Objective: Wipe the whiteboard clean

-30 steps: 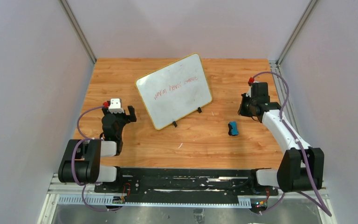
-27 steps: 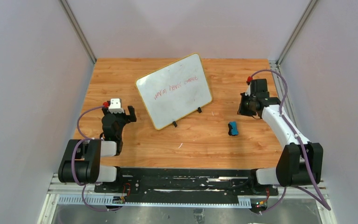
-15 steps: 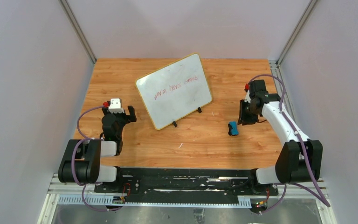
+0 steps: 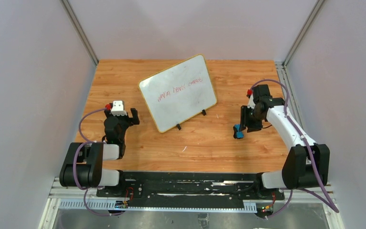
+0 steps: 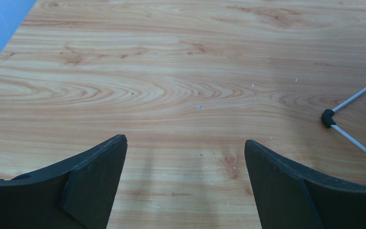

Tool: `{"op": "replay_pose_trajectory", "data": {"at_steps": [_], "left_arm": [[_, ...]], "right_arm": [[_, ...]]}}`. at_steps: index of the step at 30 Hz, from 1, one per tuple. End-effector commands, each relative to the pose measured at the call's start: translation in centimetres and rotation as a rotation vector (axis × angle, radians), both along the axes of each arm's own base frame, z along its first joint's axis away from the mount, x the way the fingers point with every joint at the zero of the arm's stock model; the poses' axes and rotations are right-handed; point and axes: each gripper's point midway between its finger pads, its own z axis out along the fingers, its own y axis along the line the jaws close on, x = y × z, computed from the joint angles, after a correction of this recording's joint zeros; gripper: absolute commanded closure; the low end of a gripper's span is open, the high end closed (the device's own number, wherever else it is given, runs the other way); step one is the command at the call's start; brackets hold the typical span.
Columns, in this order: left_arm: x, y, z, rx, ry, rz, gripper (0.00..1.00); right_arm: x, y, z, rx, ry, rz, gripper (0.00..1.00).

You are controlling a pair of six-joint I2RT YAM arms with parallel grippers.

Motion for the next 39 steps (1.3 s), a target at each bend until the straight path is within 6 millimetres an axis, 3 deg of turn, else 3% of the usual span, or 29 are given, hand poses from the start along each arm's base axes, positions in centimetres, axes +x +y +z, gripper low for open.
{"op": "replay_pose_trajectory", "data": {"at_steps": [1,15,24,39], "left_arm": [[0.5,-0.2,1.0,0.009,-0.039,-0.011,0.02],[0.5,-0.2,1.0,0.009,-0.039,-0.011,0.02],[0.5,-0.2,1.0,0.010,-0.039,-0.011,0.02],[0.5,-0.2,1.0,0.009,-0.039,-0.011,0.02]], "right_arm": [[-1.0,0.9,-0.5,0.022,0.033,0.044,0.56],[-0.2,1.9,-1.6,0.053,0.052,0.050,0.54],[0.0,1.4,-2.4,0.019,0.071,0.051,0.49],[1.9,0.4,-2.6,-0.045,0.022,0.061,0.45]]}}
